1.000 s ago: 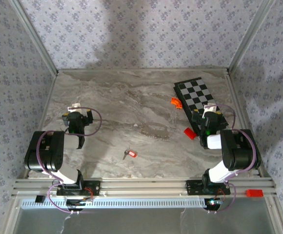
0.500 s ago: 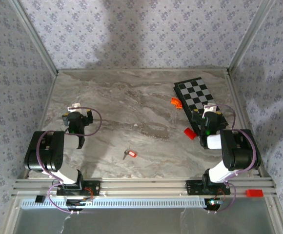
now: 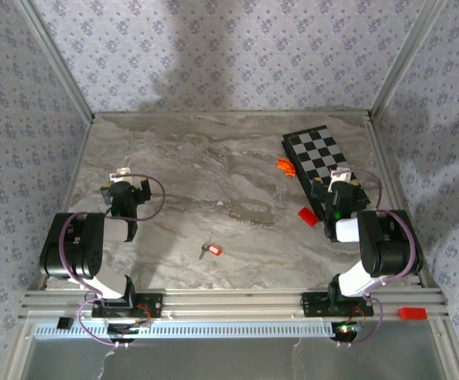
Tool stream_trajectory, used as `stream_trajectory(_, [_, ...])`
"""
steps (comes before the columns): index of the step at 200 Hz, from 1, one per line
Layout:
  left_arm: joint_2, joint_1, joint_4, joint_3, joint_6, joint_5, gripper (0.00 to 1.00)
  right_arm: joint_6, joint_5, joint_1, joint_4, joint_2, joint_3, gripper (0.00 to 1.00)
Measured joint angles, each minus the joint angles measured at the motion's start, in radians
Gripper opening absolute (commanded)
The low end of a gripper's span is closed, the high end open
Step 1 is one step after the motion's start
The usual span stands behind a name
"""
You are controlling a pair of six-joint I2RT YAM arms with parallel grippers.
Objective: Put the keys on the keyring
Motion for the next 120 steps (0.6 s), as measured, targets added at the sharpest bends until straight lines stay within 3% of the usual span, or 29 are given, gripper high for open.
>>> stream_trajectory(120, [0.0,0.0,0.0,0.0,0.0,0.0,1.0,0.0,0.011,0.005,-0.003,-0.007,0.0,1.0])
